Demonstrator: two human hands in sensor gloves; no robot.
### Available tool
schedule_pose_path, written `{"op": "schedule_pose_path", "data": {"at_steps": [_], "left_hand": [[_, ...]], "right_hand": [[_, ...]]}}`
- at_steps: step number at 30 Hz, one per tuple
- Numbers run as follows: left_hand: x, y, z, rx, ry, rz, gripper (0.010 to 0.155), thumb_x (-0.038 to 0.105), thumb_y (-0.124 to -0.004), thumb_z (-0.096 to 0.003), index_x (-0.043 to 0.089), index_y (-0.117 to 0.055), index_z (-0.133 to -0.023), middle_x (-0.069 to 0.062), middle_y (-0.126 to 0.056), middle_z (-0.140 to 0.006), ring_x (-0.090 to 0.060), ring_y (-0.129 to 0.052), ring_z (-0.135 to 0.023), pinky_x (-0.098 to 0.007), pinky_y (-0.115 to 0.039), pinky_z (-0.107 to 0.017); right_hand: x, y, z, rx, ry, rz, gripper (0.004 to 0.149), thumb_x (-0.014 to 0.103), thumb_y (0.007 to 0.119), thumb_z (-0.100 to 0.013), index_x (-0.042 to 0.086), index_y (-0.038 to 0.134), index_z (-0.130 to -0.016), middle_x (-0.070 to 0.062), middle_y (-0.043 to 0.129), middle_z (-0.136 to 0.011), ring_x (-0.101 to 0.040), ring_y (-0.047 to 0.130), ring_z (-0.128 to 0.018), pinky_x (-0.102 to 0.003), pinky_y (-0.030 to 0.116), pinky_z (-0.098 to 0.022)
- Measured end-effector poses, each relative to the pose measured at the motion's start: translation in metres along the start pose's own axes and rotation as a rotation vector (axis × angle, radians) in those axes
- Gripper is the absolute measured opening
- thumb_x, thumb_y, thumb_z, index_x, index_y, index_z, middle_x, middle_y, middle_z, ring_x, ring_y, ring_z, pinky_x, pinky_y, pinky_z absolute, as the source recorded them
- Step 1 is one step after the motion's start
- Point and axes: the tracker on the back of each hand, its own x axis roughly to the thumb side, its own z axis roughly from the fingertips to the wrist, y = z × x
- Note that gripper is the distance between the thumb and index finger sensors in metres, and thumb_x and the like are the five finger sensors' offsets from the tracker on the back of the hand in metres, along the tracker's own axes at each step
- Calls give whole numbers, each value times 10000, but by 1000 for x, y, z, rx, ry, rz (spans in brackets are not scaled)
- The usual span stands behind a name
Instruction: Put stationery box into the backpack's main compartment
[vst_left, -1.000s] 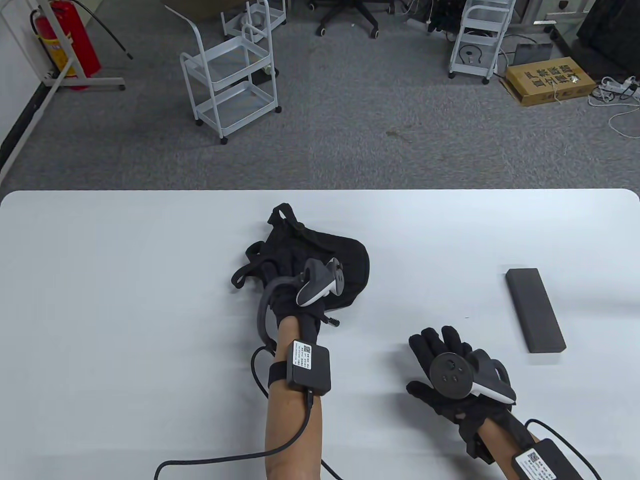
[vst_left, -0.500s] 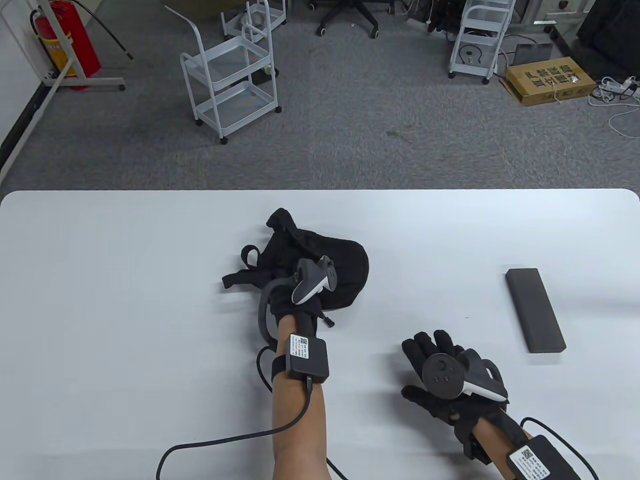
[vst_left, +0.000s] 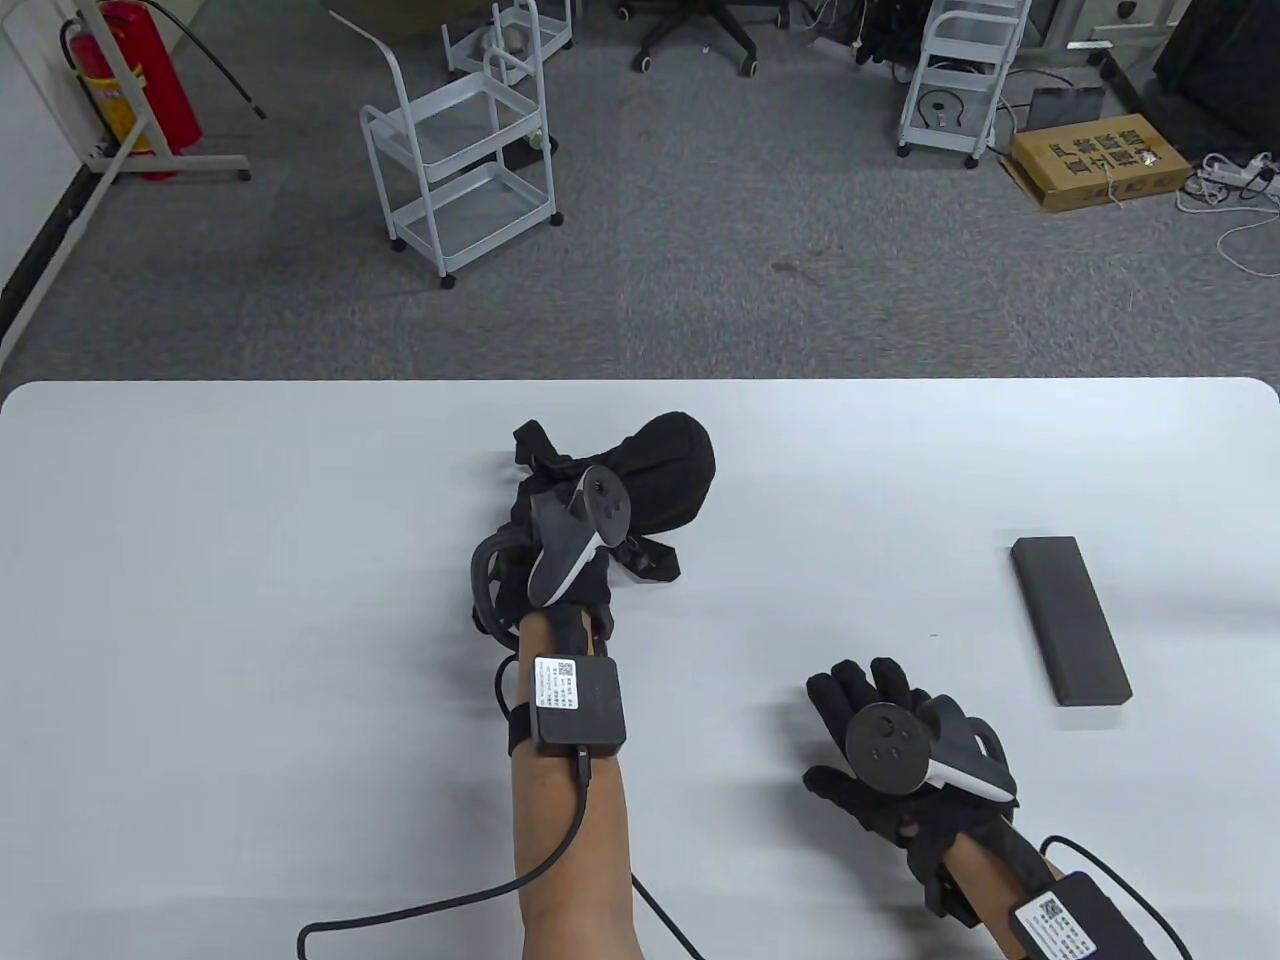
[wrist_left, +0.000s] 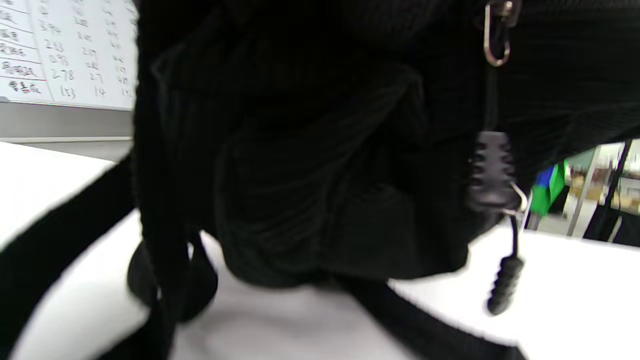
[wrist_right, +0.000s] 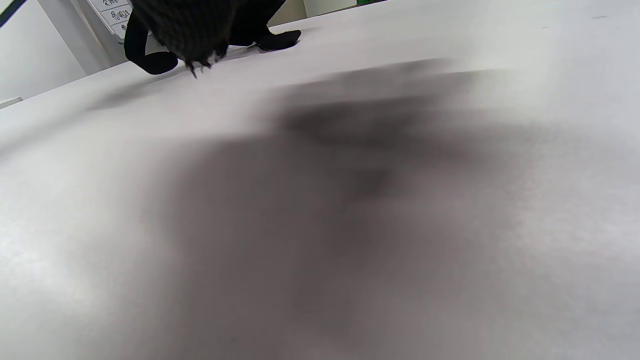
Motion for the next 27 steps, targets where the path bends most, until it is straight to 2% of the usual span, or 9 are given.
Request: {"op": "schedule_pose_path", "data": {"at_steps": [7,11,16,19,27], "left_hand": [[-15,41,32,134,-94,246,504,256,-691,-522,188,-733,-1020,-69,-875,-965,-327,-873,-702,-559,-812,-593],[-24,49,63,175,-165,407,506,246,-708,-522,120,-762,-1010,-124,-914,-922,-341,-909,-642,-563,-846,-527],[-33,38,104,155,-212,550,511,235,-707,-530,78,-755,-1014,-160,-921,-908,-353,-919,-621,-569,-853,-504],[-37,26,120,150,-213,609,512,232,-709,-531,69,-754,-1014,-168,-923,-905,-355,-924,-613,-568,-858,-492],[-38,-8,132,137,-246,680,522,236,-709,-534,49,-730,-1020,-173,-917,-909,-352,-934,-601,-560,-867,-478]], "right_hand": [[0,1,0,-5,1,9,886,515,622,-576,153,23,-1119,-192,2,-1180,-614,6,-1038,-770,234,-737],[-1,-1,1,-18,5,8,887,514,624,-576,155,19,-1117,-193,1,-1178,-614,8,-1038,-769,233,-737],[-1,-2,2,-34,21,28,887,513,624,-576,153,19,-1117,-195,5,-1178,-615,12,-1038,-770,238,-737],[-1,-2,2,-46,25,29,889,512,625,-575,153,18,-1116,-195,9,-1179,-615,14,-1039,-768,240,-738],[-2,-3,2,-53,27,29,888,511,626,-575,154,19,-1116,-193,12,-1180,-614,14,-1041,-768,240,-739]]}}
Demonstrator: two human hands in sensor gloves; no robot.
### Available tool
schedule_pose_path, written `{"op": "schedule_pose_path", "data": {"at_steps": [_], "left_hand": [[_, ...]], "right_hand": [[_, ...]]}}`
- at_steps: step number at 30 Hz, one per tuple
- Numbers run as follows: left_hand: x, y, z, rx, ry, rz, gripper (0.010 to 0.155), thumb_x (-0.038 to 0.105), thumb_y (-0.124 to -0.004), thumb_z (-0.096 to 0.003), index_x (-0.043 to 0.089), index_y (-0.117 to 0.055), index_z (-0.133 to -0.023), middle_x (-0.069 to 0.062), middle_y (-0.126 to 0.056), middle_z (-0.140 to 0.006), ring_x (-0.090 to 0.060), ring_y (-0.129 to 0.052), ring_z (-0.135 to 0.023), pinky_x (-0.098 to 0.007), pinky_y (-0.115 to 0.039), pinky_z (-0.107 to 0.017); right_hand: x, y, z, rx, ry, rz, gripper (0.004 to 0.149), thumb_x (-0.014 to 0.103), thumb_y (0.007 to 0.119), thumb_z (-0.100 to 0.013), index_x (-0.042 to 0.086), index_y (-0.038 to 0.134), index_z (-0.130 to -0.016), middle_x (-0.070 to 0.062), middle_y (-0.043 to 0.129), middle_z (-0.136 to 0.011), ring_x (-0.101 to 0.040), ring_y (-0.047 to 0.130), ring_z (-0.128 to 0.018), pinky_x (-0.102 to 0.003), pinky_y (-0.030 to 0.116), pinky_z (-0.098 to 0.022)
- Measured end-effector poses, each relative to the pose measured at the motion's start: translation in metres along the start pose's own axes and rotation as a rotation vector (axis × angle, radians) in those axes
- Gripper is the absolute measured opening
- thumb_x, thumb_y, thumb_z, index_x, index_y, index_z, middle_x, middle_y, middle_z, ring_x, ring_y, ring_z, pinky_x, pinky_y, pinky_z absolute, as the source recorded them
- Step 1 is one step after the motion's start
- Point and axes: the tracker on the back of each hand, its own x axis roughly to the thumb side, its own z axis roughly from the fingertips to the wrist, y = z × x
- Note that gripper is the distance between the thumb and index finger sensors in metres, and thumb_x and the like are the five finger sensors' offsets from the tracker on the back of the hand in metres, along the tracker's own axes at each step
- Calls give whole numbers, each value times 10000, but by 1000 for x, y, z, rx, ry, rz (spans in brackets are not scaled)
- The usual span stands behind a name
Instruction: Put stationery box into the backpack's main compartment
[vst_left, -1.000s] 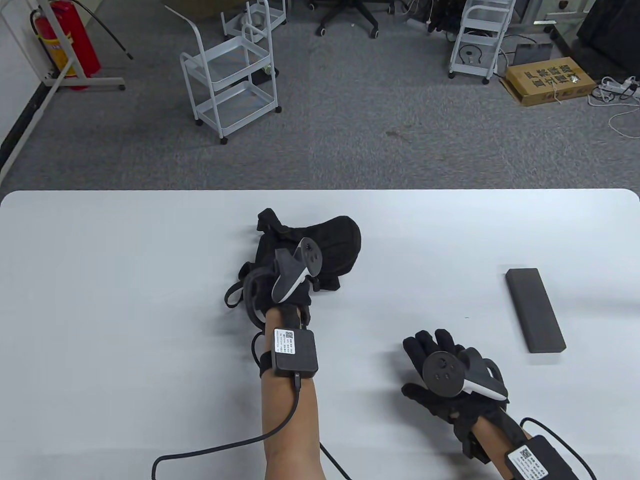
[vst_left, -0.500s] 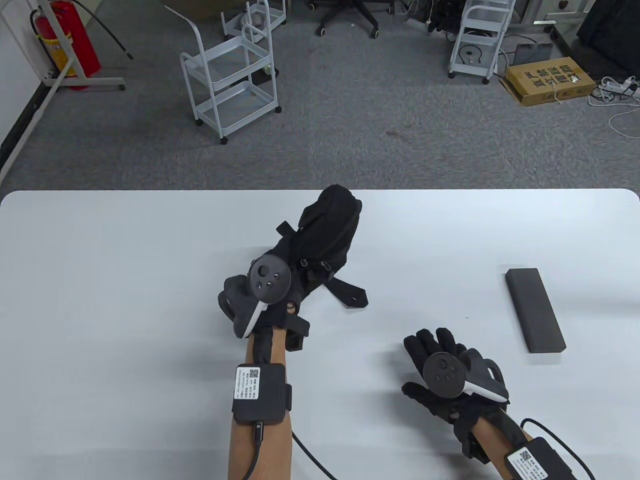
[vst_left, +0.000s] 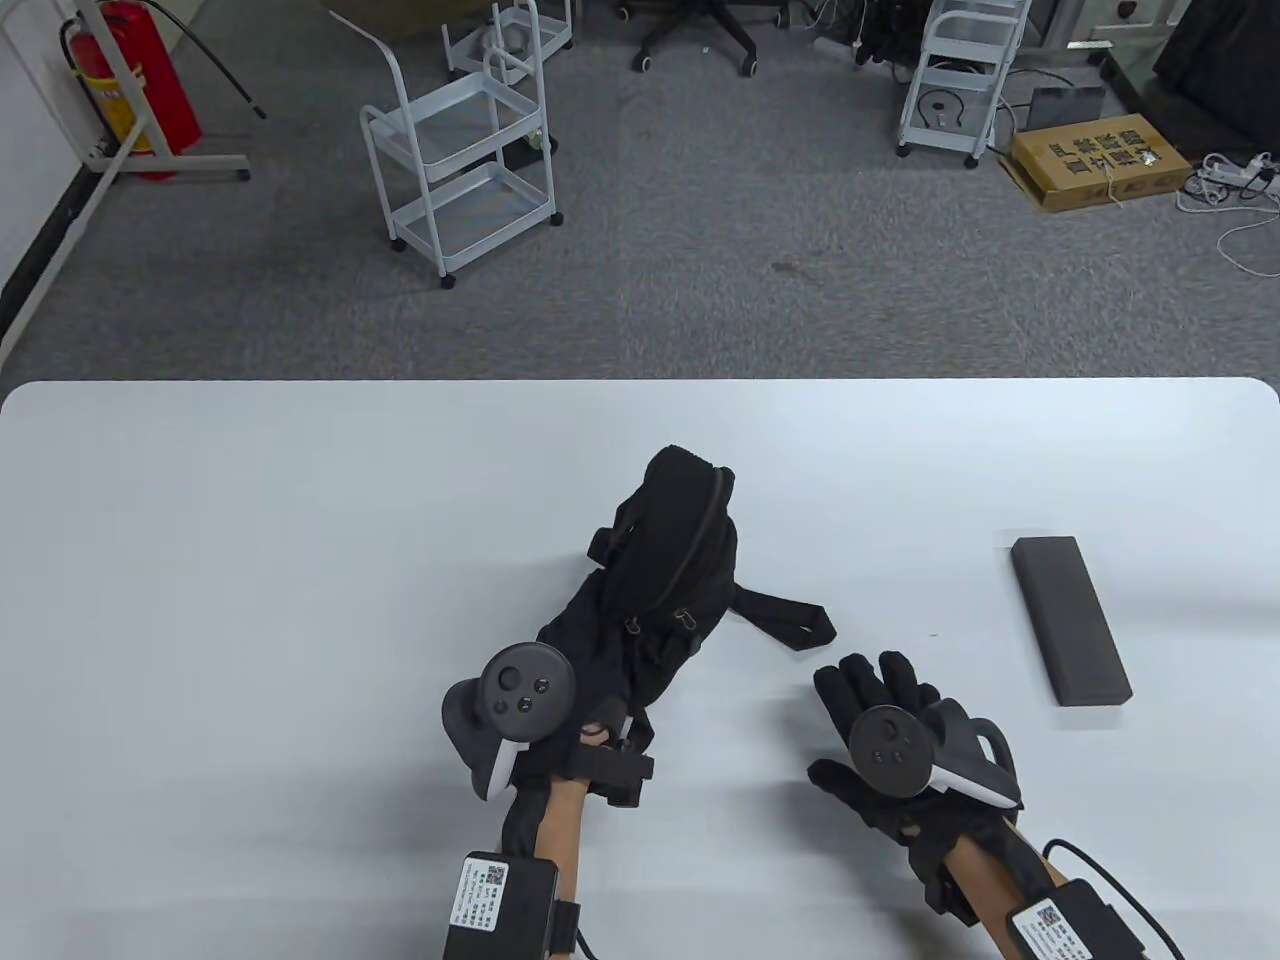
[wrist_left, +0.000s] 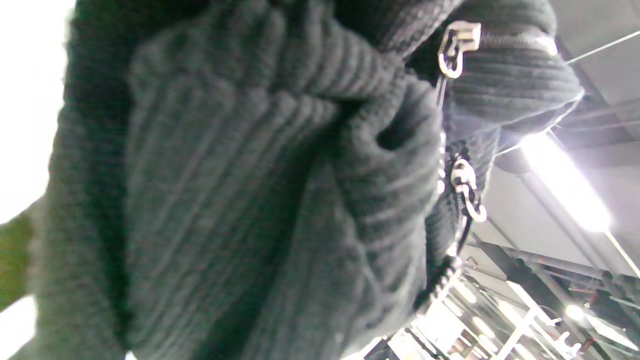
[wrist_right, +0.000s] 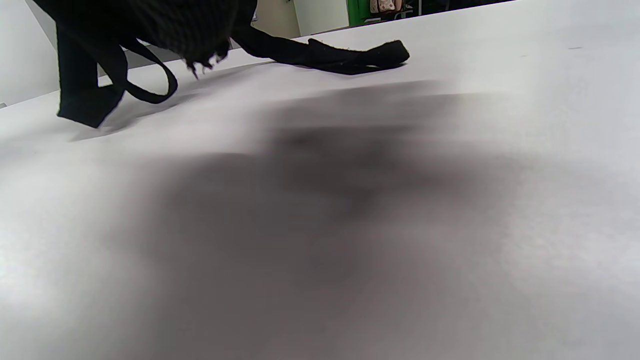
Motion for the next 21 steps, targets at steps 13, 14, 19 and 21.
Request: {"op": "schedule_pose_path", "data": {"at_steps": [13,14,19,21], "left_hand": [[-1,-18,10,-75,-12,-41,524,238,-718,-533,38,-729,-1018,-180,-918,-910,-351,-938,-603,-563,-868,-478],[0,-19,10,-84,-14,-44,527,239,-719,-534,35,-727,-1020,-183,-915,-913,-352,-939,-606,-564,-869,-479],[2,-25,8,-105,-22,-39,529,244,-722,-535,34,-725,-1021,-180,-914,-916,-349,-950,-608,-560,-881,-477],[3,-29,8,-115,-23,-40,530,246,-723,-534,33,-725,-1020,-181,-915,-914,-346,-954,-606,-556,-886,-474]], "right_hand": [[13,-25,10,-137,-42,-5,865,500,639,-570,152,92,-1142,-170,268,-1157,-559,357,-1042,-680,408,-754],[17,-30,11,-150,-56,6,861,500,638,-571,157,94,-1143,-167,276,-1155,-556,367,-1038,-681,408,-753],[46,-56,22,-179,-120,14,787,467,651,-584,239,165,-1158,-170,325,-1153,-545,434,-1012,-676,435,-743],[62,-66,22,-220,-150,34,758,443,665,-585,246,213,-1161,-172,338,-1151,-541,455,-1005,-675,448,-739]]}}
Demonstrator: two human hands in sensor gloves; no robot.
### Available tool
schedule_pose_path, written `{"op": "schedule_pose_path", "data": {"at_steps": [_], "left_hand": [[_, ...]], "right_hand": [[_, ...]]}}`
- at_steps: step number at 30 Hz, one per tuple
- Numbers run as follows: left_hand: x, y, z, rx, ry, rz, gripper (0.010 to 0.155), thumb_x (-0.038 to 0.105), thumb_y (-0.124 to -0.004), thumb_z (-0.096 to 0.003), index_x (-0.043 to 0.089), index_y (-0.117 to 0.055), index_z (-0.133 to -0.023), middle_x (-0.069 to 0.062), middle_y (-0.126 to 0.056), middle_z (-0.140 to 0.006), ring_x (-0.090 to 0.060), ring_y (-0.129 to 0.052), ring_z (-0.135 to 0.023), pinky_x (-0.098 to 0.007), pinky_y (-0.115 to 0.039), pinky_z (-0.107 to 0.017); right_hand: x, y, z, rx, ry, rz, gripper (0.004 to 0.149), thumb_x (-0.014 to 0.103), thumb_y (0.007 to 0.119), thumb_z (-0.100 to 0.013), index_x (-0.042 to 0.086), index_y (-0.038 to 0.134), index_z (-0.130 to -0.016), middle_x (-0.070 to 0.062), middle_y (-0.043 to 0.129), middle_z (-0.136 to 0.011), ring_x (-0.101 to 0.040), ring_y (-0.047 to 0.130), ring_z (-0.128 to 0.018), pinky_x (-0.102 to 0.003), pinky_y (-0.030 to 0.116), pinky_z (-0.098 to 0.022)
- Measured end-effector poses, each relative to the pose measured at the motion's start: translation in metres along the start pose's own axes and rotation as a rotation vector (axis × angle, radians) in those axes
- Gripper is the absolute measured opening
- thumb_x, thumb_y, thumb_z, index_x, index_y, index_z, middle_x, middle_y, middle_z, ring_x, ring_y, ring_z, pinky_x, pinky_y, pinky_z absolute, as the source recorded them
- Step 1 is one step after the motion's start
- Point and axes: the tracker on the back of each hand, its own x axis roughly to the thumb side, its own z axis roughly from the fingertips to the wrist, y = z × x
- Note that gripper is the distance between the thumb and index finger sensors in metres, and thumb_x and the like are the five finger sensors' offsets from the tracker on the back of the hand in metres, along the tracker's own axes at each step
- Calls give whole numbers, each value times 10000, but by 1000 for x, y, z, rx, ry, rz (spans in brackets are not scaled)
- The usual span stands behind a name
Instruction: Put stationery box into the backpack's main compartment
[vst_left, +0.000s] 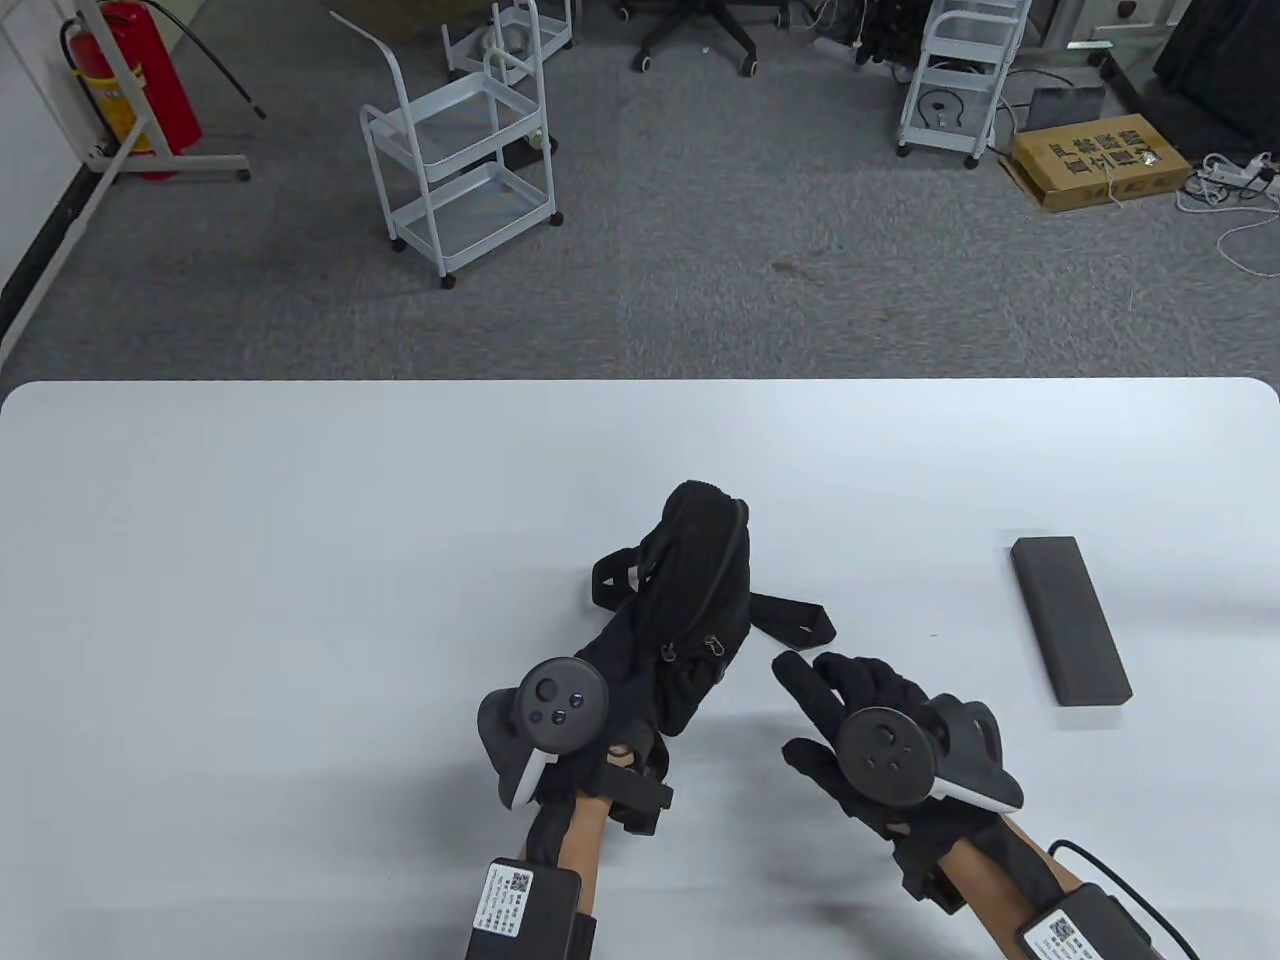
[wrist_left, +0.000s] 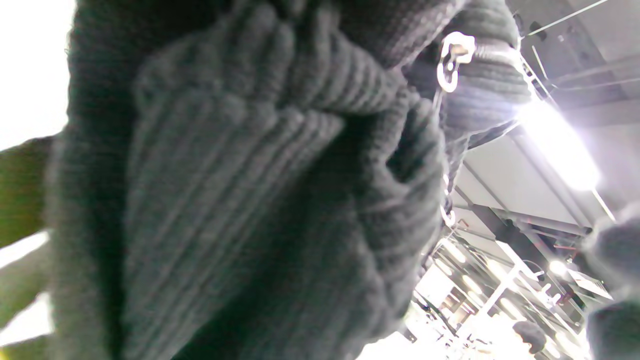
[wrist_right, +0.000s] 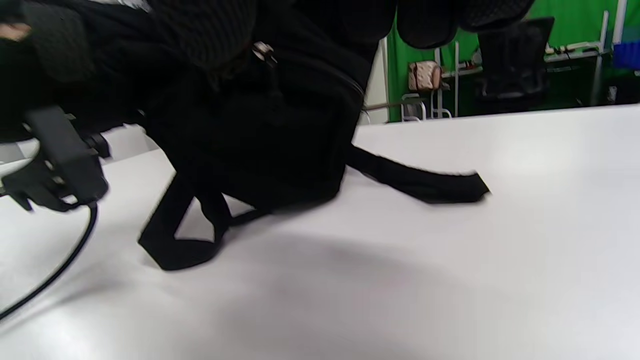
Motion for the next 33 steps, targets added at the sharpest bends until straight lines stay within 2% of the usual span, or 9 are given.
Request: {"op": "schedule_pose_path", "data": {"at_steps": [3,8,14,18,27,30,33], "left_hand": [[3,-4,1,-1,-10,2,531,246,-724,-533,30,-725,-1018,-184,-913,-915,-346,-958,-605,-554,-890,-471],[8,-8,3,-13,-35,-16,522,245,-726,-525,27,-747,-998,-194,-922,-900,-339,-984,-594,-537,-918,-457],[11,-14,2,-70,-72,-8,502,236,-727,-519,47,-769,-982,-187,-925,-901,-340,-985,-598,-538,-920,-459],[14,-18,3,-116,-117,-26,495,222,-736,-513,71,-776,-982,-173,-920,-915,-351,-972,-612,-549,-906,-474],[13,-23,3,-204,-253,-45,506,217,-740,-508,65,-761,-990,-160,-905,-930,-343,-958,-630,-550,-893,-499],[7,-20,4,-221,-250,6,503,223,-741,-510,86,-762,-993,-152,-902,-936,-351,-950,-636,-564,-880,-502],[7,-15,5,-179,-241,-16,508,233,-735,-510,86,-759,-995,-149,-907,-931,-344,-954,-630,-554,-885,-499]], "right_hand": [[20,-5,-12,-43,-23,9,732,417,682,-584,236,270,-1161,-164,355,-1147,-533,467,-1005,-673,457,-740],[39,2,-32,-158,7,-53,679,396,724,-569,188,414,-1137,-157,417,-1128,-518,521,-987,-668,490,-729],[42,8,-41,-239,85,-46,675,409,759,-551,160,464,-1105,-158,435,-1115,-508,552,-969,-659,513,-723],[44,25,-47,-301,90,-52,687,380,795,-532,119,461,-1072,-167,451,-1096,-502,582,-945,-658,535,-709],[42,24,-41,-400,140,-83,462,278,793,-543,124,633,-948,-147,650,-964,-415,765,-787,-608,654,-633],[39,20,-35,-404,94,-112,429,272,767,-551,138,663,-945,-134,685,-949,-395,793,-769,-594,672,-627],[40,14,-26,-429,50,-84,417,266,744,-555,153,678,-951,-125,701,-968,-403,805,-815,-607,672,-648]]}}
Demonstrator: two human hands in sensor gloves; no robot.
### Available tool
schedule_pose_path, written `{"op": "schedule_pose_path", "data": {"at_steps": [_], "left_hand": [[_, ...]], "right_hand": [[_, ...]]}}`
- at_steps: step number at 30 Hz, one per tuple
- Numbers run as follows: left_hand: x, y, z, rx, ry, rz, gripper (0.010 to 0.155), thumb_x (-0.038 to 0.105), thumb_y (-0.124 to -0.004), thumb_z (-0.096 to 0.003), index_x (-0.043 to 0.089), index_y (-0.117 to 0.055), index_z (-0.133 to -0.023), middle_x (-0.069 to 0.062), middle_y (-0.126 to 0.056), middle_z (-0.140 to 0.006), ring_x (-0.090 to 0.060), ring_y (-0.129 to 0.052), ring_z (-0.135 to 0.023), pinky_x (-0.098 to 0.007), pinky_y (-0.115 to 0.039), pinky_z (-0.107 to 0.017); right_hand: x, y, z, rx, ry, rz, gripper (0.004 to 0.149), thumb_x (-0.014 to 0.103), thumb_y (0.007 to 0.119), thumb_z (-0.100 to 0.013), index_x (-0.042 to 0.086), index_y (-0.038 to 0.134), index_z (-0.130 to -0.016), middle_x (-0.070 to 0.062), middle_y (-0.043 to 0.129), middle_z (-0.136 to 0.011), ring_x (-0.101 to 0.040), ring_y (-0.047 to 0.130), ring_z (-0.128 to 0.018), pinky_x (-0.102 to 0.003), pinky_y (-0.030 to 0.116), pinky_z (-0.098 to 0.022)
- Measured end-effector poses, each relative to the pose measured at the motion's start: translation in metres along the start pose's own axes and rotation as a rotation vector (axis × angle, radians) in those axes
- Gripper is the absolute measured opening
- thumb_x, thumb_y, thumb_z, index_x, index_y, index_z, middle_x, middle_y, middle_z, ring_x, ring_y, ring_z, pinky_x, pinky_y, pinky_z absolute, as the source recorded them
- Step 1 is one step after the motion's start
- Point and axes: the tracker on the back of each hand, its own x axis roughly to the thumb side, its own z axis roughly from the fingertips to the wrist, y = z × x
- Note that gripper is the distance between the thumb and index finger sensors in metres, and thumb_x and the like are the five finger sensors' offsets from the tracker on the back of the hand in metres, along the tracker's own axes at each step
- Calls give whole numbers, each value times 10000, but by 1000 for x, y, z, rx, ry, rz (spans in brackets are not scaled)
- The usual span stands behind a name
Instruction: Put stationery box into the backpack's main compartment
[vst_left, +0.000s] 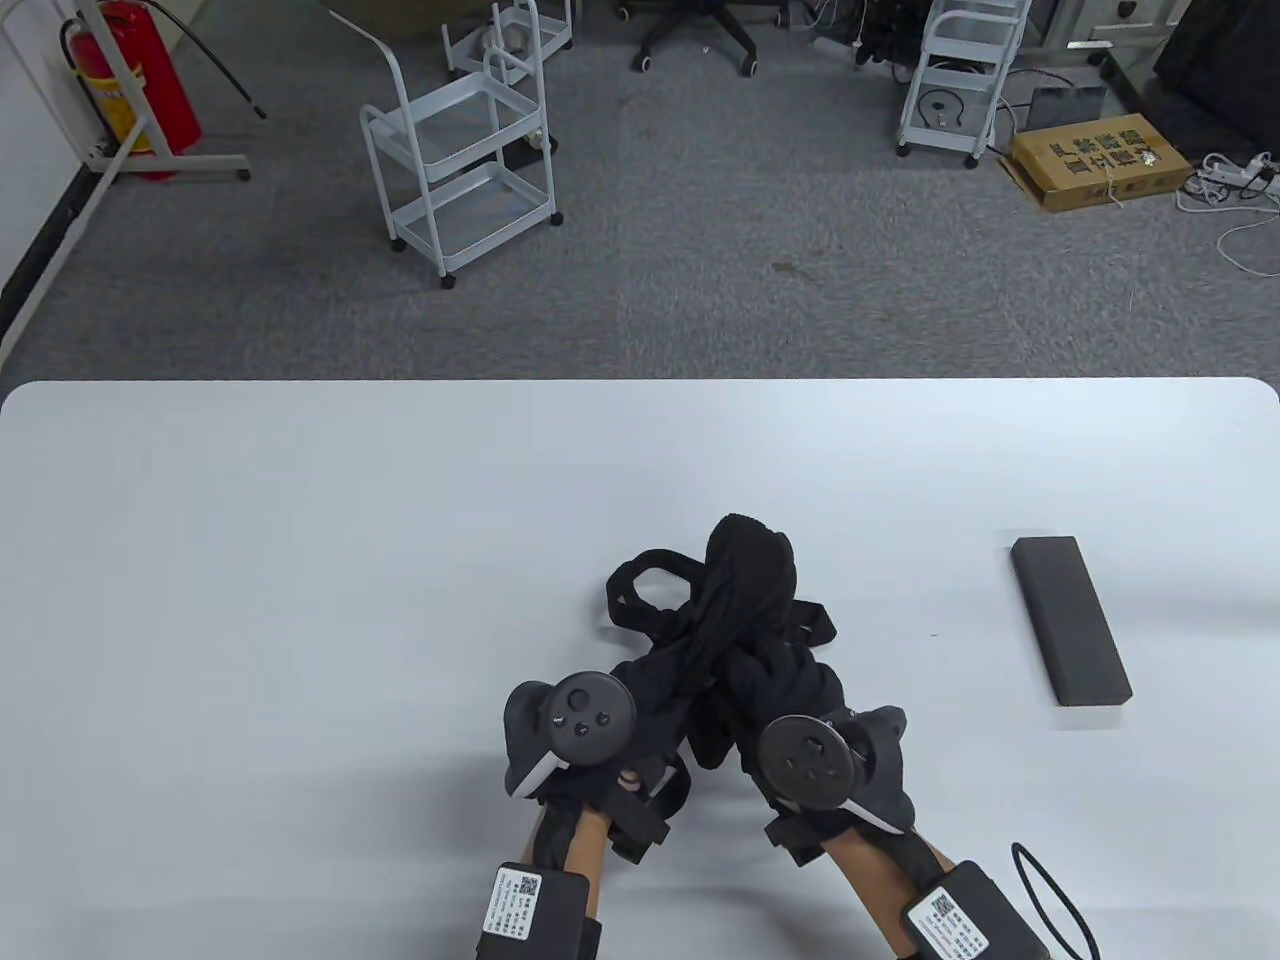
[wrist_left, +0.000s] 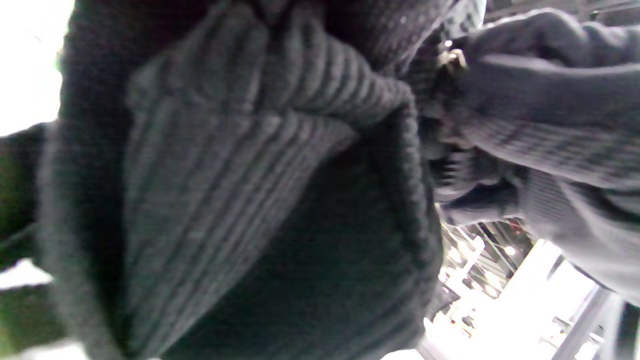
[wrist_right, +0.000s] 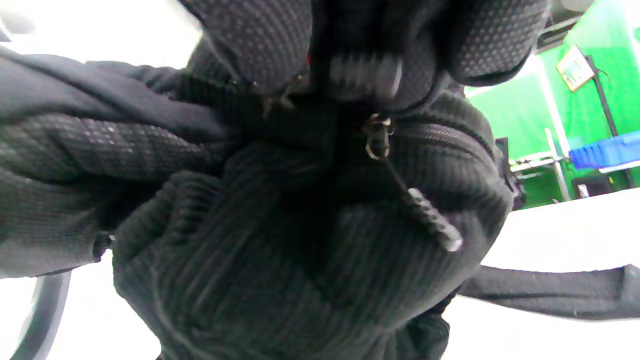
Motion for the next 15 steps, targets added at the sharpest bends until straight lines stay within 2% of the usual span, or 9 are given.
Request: {"op": "schedule_pose_path", "data": {"at_steps": [3,7,15], "left_hand": [[1,0,1,6,-2,-17,508,238,-731,-508,96,-759,-995,-138,-911,-927,-339,-953,-629,-551,-885,-498],[0,0,2,5,-5,-30,503,241,-732,-506,111,-768,-991,-126,-917,-926,-338,-950,-629,-551,-883,-499],[-2,2,2,-3,-12,-34,500,242,-734,-506,124,-773,-990,-115,-920,-927,-338,-945,-635,-554,-876,-505]], "right_hand": [[1,-8,5,-37,-20,-4,412,261,749,-549,151,703,-944,-124,754,-943,-383,855,-801,-598,693,-647],[1,-15,7,-60,-38,-3,405,280,772,-538,150,739,-919,-80,850,-845,-315,938,-690,-568,729,-629],[-7,-28,7,-98,-19,-37,400,294,781,-536,135,740,-901,-78,850,-793,-297,916,-619,-570,713,-623]]}}
